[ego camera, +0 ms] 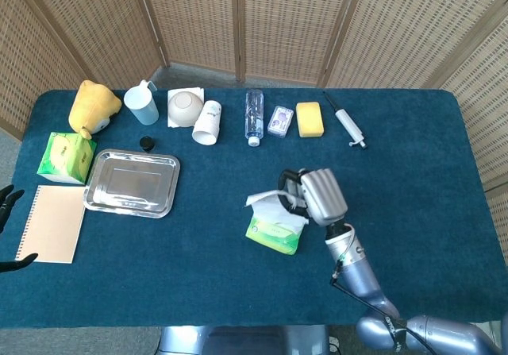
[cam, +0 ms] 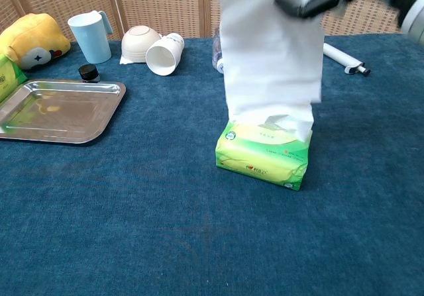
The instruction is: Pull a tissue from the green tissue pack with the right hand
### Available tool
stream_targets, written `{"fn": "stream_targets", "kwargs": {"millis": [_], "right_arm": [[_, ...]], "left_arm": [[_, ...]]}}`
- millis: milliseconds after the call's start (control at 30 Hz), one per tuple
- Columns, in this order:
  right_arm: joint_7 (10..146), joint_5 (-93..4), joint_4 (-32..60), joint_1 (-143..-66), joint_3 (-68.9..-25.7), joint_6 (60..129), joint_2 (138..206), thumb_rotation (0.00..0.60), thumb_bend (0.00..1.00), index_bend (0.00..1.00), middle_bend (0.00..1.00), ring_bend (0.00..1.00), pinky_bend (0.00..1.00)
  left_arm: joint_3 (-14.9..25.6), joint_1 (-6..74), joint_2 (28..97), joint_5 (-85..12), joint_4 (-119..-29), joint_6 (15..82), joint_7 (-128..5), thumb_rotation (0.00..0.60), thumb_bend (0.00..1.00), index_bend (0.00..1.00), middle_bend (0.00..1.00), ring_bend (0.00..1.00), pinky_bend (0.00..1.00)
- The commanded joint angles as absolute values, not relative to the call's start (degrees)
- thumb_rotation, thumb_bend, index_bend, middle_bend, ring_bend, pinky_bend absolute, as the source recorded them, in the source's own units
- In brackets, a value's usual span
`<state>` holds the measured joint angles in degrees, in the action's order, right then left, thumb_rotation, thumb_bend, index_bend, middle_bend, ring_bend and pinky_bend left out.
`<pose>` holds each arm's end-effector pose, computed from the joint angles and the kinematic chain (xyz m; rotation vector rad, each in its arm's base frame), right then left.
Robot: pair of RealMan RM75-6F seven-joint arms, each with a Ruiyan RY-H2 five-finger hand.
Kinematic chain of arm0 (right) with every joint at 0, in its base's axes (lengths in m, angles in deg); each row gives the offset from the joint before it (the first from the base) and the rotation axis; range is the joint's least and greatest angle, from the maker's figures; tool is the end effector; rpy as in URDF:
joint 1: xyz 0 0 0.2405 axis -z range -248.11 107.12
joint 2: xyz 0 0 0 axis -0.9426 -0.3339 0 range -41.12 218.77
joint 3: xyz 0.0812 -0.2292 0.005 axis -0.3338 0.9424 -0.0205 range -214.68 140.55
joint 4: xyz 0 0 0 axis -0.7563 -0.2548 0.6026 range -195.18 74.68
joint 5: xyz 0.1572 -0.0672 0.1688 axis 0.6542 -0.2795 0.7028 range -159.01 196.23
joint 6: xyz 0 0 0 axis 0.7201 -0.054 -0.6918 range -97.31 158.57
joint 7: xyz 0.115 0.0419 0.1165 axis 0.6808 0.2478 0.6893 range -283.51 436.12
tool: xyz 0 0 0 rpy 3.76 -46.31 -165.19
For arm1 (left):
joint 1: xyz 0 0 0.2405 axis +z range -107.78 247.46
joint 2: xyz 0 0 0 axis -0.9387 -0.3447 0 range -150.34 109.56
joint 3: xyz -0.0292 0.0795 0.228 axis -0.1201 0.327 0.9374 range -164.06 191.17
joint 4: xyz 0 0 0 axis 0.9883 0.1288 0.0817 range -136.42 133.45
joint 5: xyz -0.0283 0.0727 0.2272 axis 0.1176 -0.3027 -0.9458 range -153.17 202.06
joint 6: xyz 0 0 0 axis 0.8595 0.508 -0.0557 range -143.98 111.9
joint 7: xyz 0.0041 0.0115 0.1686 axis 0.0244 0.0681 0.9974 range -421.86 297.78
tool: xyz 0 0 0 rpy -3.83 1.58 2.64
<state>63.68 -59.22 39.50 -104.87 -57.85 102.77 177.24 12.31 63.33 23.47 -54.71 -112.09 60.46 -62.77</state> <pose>-0.0506 -0.3389 0.0281 1.5214 -0.9334 1.5366 -0.2934 0.2018 0.1794 -1.3957 -1.0479 -0.7470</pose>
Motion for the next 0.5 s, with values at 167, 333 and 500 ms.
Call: {"fn": "stream_targets", "kwargs": {"millis": [167,333,500], "right_arm": [[60.33,-59.67,35.58,-106.45,-62.33,105.00,173.58,0.600,0.49,0.77,0.79,0.72,0.82],[64.61,-59.95,26.44,-107.64,-59.91,100.39,172.80,0.600,0.49,0.77,0.78,0.71,0.82],[74.54,-61.65,15.79,-107.56,-54.79,95.56,173.32,0.600,0.49,0.76,0.78,0.70,0.82]], "left_arm": [[12.43,63.55,23.16,-55.34,-112.09,60.95,-63.32,0.600,0.00,0.00,0.00,0.00,0.00],[12.56,63.42,23.21,-55.24,-112.19,60.49,-63.12,0.600,0.00,0.00,0.00,0.00,0.00],[12.61,63.23,23.23,-55.12,-112.49,60.11,-62.68,0.600,0.00,0.00,0.00,0.00,0.00]]}}
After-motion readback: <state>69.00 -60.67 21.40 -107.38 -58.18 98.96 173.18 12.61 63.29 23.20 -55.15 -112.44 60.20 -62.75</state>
